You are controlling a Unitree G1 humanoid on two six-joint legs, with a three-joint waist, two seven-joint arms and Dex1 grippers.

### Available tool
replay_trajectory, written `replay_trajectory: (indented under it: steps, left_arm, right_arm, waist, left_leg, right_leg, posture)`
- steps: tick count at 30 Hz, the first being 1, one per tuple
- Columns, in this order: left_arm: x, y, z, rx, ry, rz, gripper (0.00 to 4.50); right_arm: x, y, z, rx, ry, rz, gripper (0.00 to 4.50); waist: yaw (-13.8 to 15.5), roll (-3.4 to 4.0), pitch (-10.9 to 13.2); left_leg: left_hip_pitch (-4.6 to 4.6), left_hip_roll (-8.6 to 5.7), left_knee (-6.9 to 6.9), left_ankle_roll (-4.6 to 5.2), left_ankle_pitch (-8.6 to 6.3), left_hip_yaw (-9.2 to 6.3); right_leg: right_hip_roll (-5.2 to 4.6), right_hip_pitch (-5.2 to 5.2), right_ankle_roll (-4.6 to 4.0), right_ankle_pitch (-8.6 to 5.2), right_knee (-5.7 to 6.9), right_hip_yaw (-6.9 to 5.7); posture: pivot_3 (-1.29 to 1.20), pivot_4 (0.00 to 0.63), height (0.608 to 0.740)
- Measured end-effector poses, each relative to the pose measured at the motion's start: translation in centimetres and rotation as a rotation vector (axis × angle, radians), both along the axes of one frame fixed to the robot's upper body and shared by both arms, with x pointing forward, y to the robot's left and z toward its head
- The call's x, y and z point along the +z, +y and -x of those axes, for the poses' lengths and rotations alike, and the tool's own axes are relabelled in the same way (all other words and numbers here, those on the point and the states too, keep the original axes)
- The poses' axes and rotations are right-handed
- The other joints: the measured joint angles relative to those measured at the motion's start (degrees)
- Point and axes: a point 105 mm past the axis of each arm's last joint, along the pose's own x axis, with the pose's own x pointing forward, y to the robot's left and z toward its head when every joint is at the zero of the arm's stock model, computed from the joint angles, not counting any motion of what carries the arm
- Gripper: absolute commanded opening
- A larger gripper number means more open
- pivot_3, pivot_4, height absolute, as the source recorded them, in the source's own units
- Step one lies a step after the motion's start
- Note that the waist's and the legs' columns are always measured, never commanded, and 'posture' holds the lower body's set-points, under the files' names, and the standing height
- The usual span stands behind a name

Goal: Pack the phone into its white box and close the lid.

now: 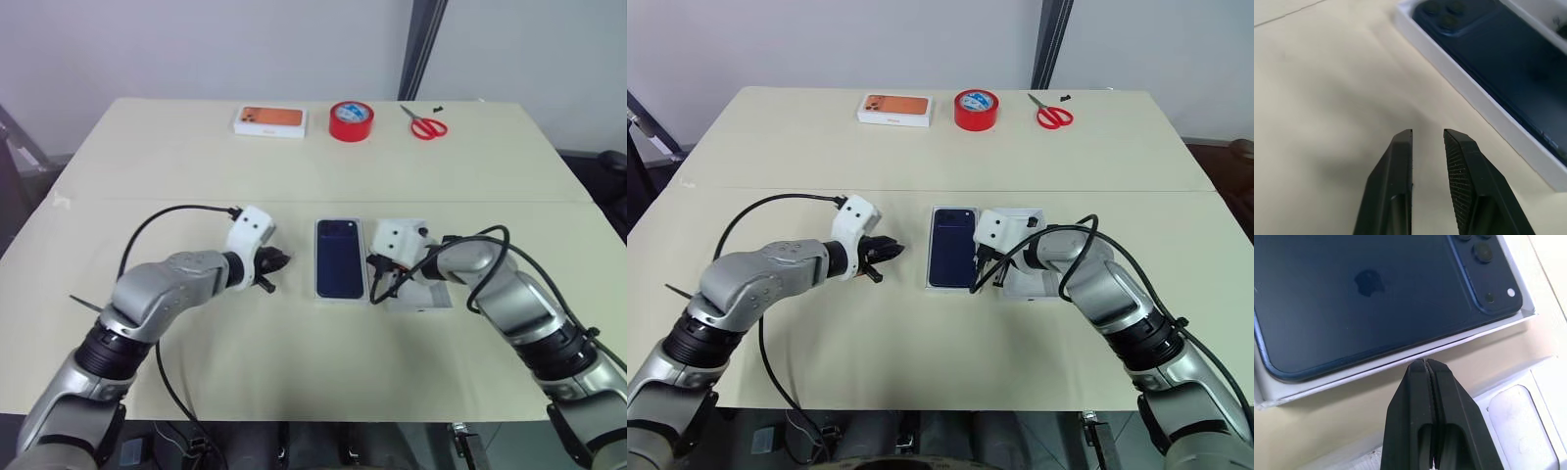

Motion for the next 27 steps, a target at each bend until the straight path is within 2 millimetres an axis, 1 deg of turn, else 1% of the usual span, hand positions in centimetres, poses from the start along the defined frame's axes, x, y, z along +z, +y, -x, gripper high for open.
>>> replay_trajectory:
  steps: [4, 6, 10, 15, 21, 27]
  left_arm:
    - [-0.7, -2.2, -0.3, -0.089, -0.004, -0.028, 1.02]
    - [-1.1, -2.8, -0.3, -0.114, 0.006, -0.038, 1.02]
    - [-1.4, -3.4, -0.4, -0.151, 0.015, -0.053, 1.02]
    - [-1.4, -4.6, -0.6, -0.2, 0.029, -0.049, 1.02]
    - [-1.6, -5.8, 0.0, -0.267, 0.046, -0.056, 1.02]
    - [-1.7, -6.6, 0.6, -0.309, 0.066, -0.049, 1.02]
  right_arm:
    - [-0.4, 0.2, 0.0, 0.01, -0.006, 0.037, 0.0]
    - [-0.4, 0.2, 0.0, 0.012, -0.008, 0.044, 0.0]
    - [-0.5, 0.1, 0.1, 0.013, -0.006, 0.056, 0.0]
    - [-0.7, -0.6, 0.3, 0.009, 0.003, 0.088, 0.0]
    - [-1.1, -1.6, 1.9, 0.029, 0.05, 0.114, 0.0]
    - [-1.2, -2.4, 2.9, 0.006, 0.075, 0.121, 0.0]
  waist:
    - [0.1, 0.0, 0.0]
    - [0.0, 0.0, 0.0]
    - [0.1, 0.0, 0.0]
    - [0.9, 0.0, 0.0]
    - [1.4, 0.01, 0.0]
    - [1.4, 0.02, 0.0]
  left_leg:
    - [-0.03, 0.0, 0.03, 0.02, -0.01, 0.0]
    - [-0.04, 0.0, 0.03, 0.02, -0.01, 0.0]
    - [-0.05, 0.0, 0.06, 0.06, -0.03, 0.0]
    - [-0.05, -0.02, 0.14, 0.14, -0.07, 0.0]
    - [-0.13, -0.03, 0.17, 0.2, -0.11, 0.0]
    - [-0.12, -0.03, 0.2, 0.23, -0.12, 0.0]
  right_leg:
    - [0.0, -0.01, 0.01, 0.0, 0.0, 0.0]
    - [0.0, -0.02, 0.01, 0.01, 0.0, -0.01]
    - [0.01, -0.04, 0.02, 0.01, 0.07, -0.02]
    - [0.0, 0.0, 0.02, 0.01, 0.06, -0.03]
    - [0.0, 0.01, 0.03, 0.01, 0.0, -0.03]
    - [0.0, 0.02, 0.03, 0.01, 0.01, -0.03]
  posture:
    - [0.0, 0.15, 0.725]
    - [0.0, 0.15, 0.725]
    - [0.0, 0.15, 0.725]
    - [0.0, 0.15, 0.725]
    - [0.0, 0.15, 0.725]
    - [0.0, 0.15, 0.725]
